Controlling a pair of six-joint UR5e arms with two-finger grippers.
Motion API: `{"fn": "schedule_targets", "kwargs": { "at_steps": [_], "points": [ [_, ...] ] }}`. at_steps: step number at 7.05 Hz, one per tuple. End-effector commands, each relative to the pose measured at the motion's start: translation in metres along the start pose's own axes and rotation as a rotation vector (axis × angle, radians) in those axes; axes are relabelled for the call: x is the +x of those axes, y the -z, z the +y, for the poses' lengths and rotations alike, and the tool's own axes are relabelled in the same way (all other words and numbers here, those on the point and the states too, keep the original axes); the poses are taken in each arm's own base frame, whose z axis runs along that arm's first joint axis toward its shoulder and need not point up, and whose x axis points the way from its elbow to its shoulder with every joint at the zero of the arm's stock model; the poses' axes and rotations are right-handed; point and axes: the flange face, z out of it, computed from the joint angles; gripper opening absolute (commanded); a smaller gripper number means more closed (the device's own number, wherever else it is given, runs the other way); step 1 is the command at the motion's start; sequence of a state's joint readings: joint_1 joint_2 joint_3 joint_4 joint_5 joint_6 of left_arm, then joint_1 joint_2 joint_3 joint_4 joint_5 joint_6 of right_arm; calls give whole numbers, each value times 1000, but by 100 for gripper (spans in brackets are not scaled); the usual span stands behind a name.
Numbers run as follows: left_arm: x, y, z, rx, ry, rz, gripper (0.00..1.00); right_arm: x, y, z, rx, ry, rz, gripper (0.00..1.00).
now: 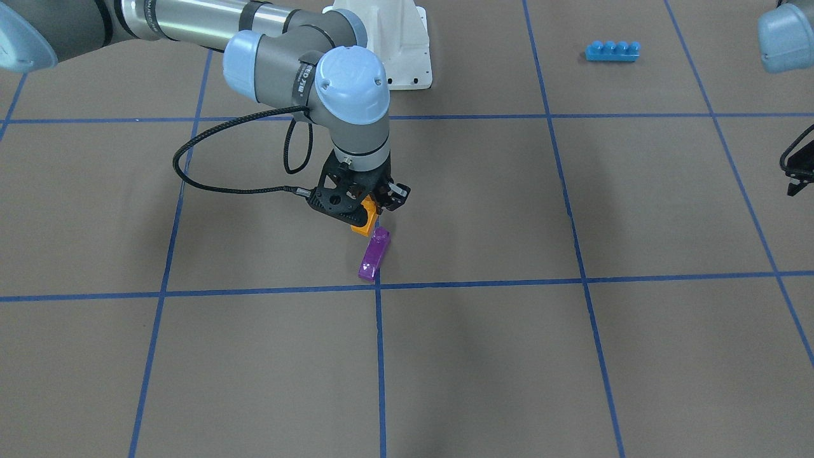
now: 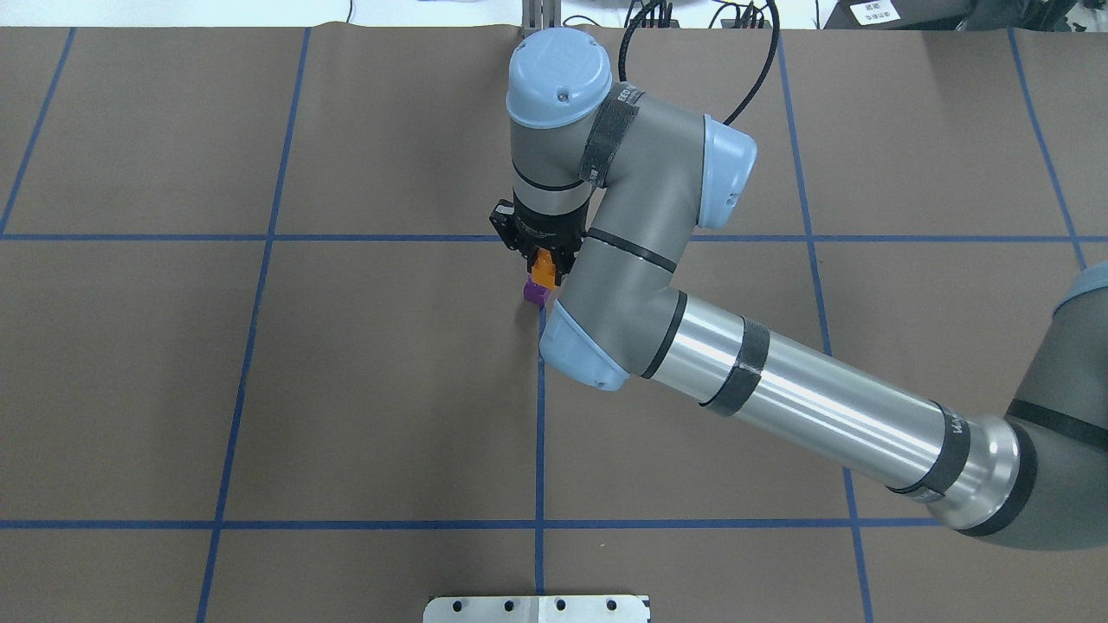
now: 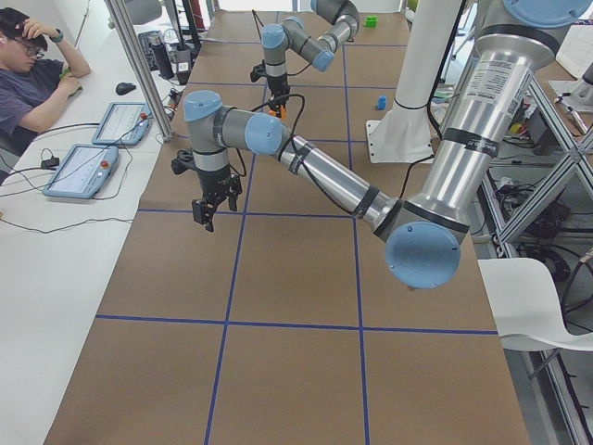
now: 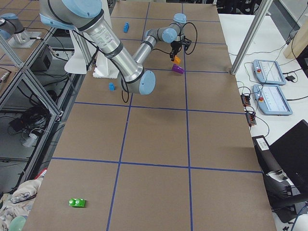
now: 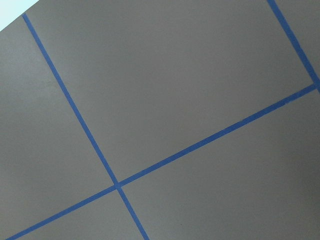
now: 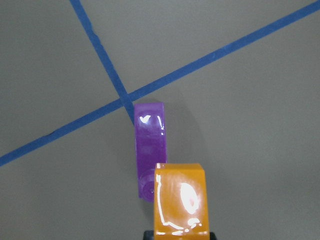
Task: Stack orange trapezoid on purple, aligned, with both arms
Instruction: 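Lower the orange block onto the purple block, aligning edges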
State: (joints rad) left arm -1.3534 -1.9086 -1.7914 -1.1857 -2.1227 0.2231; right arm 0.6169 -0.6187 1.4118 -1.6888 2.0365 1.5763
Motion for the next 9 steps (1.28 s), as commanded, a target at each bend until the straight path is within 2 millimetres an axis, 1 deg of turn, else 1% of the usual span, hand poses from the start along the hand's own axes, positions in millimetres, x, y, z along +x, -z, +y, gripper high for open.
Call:
{"fn": "schedule_targets", "kwargs": {
  "at_steps": [1, 2, 3, 5, 9],
  "points": [
    [-4, -9, 9, -16, 9, 4, 100, -7, -32, -13, 13, -31, -8, 0],
    [-4, -9, 9, -16, 9, 4, 100, -6, -39, -17, 13, -46, -11, 0],
    [-5, -9, 9, -16, 9, 2, 100, -6, -39, -17, 13, -53, -10, 0],
    [-4, -10, 9, -17, 8, 1, 100, -8, -41, -12, 8, -57, -10, 0],
    [-5, -9, 9, -18, 10, 1, 100, -11, -39, -9, 14, -51, -15, 0]
  ]
}}
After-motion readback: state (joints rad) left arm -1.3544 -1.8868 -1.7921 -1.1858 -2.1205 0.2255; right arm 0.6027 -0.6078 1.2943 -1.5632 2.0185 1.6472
